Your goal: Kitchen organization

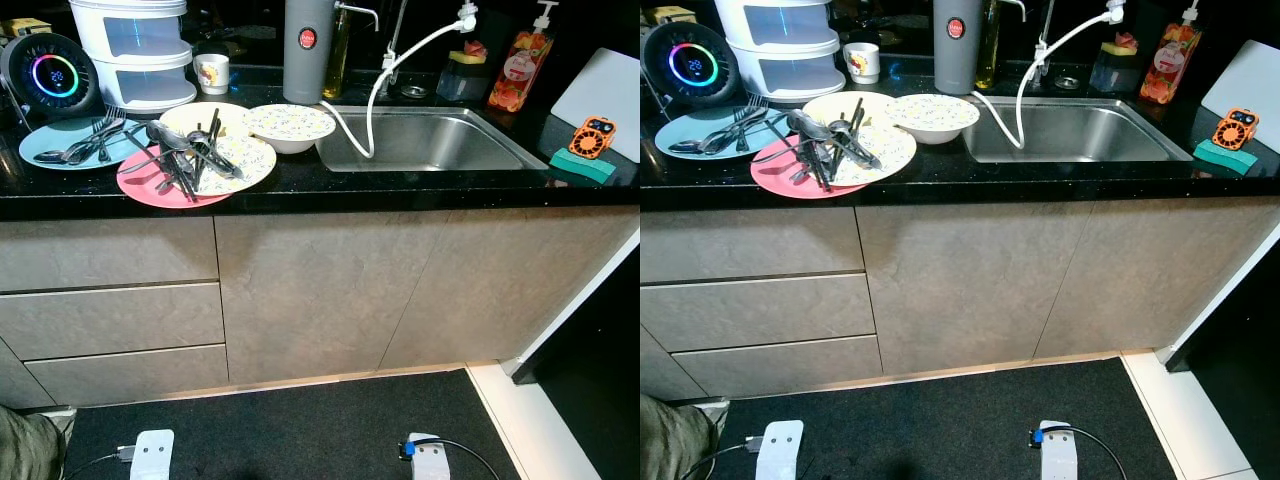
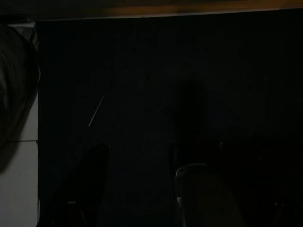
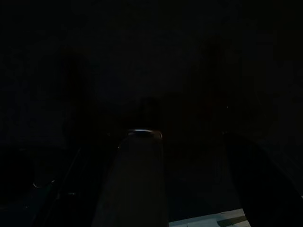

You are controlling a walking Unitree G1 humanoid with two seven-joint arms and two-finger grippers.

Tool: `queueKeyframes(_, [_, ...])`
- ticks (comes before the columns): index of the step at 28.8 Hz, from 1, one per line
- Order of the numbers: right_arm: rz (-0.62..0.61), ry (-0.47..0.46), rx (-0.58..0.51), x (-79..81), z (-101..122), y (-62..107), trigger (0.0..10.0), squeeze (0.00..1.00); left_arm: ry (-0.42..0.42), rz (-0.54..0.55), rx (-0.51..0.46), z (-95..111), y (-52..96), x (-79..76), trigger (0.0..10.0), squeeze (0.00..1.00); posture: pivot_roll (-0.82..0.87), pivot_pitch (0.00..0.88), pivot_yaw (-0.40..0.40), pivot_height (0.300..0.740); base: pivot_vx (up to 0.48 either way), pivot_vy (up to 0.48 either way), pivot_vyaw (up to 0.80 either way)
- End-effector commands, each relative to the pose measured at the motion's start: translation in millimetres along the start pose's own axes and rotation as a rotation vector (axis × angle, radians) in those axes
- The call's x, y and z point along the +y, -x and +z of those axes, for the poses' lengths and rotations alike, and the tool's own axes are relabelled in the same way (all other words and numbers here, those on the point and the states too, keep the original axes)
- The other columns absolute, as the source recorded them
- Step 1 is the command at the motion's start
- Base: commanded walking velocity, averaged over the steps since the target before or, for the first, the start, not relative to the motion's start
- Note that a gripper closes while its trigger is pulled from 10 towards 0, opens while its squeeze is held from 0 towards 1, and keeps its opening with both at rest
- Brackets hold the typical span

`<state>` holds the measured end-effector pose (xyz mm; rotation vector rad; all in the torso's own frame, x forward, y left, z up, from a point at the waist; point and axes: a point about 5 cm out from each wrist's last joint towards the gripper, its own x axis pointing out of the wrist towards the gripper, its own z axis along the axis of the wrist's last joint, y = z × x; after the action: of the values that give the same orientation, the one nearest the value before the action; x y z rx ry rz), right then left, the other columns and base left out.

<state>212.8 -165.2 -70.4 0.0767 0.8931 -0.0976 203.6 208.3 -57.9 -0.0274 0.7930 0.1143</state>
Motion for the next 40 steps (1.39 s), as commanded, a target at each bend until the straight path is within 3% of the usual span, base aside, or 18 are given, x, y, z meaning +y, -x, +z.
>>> queueKeyframes(1, [-0.006, -0.001, 0.022, -2.3, -6.5, 0.7, 10.0, 0.00, -0.023, 0.004, 0.020, -5.2, 0.8, 3.8, 10.0, 0.00, 0.13, 0.128, -0.054, 0.740, 0.000, 0.000, 0.00])
queueKeyframes(40, [-0.011, 0.013, 0.029, -0.9, -12.3, 1.7, 10.0, 0.00, -0.038, 0.002, 0.016, -5.1, -0.4, 6.6, 10.0, 0.00, 0.13, 0.142, -0.038, 0.740, 0.000, 0.000, 0.00])
